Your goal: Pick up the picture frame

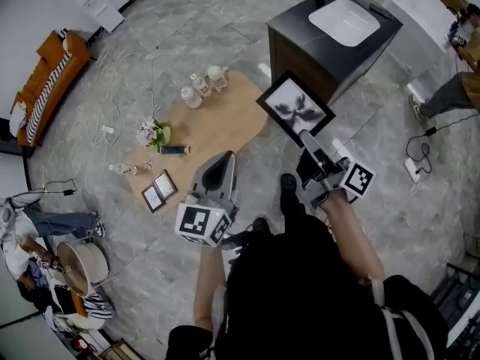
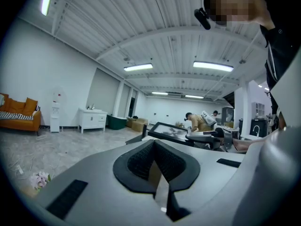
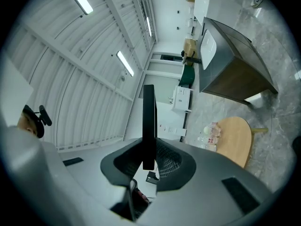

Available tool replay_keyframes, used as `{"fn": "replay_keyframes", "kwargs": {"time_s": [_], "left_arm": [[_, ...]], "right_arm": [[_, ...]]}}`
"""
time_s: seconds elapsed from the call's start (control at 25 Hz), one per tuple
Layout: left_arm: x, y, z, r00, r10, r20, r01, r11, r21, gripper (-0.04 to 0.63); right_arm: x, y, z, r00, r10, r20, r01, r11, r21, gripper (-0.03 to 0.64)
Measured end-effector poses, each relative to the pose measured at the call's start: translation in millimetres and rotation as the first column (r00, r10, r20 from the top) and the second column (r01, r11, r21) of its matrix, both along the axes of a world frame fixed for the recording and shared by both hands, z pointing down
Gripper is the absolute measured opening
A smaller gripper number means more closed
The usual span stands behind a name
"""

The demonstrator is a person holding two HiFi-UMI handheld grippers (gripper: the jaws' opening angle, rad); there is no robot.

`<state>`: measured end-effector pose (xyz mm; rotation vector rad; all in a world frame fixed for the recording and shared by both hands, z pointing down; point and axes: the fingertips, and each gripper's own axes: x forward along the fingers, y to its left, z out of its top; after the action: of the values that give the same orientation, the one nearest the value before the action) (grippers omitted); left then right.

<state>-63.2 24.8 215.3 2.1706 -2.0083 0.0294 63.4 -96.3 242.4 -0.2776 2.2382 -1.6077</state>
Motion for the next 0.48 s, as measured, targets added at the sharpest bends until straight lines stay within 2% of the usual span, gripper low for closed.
{"fn": "replay_keyframes", "kwargs": {"time_s": [0.16, 0.36, 0.48], "left_arm": [[1, 45, -1, 1.0, 0.022, -0.009, -0.022, 1.0, 0.008, 0.012], [3, 109, 13, 0.999, 0.047, -0.018, -0.046, 0.998, 0.04, 0.013], [7, 135, 22, 0.997, 0.066, -0.029, -0.065, 0.997, 0.028, 0.014]], "right_arm": [[5, 52, -5, 1.0, 0.006, 0.007, -0.006, 1.0, -0.022, 0.074], [19, 127, -5, 1.0, 0.023, 0.01, -0.024, 0.999, 0.021, 0.074], [28, 163, -2, 1.0, 0.024, 0.007, -0.025, 0.999, 0.028, 0.074]]}}
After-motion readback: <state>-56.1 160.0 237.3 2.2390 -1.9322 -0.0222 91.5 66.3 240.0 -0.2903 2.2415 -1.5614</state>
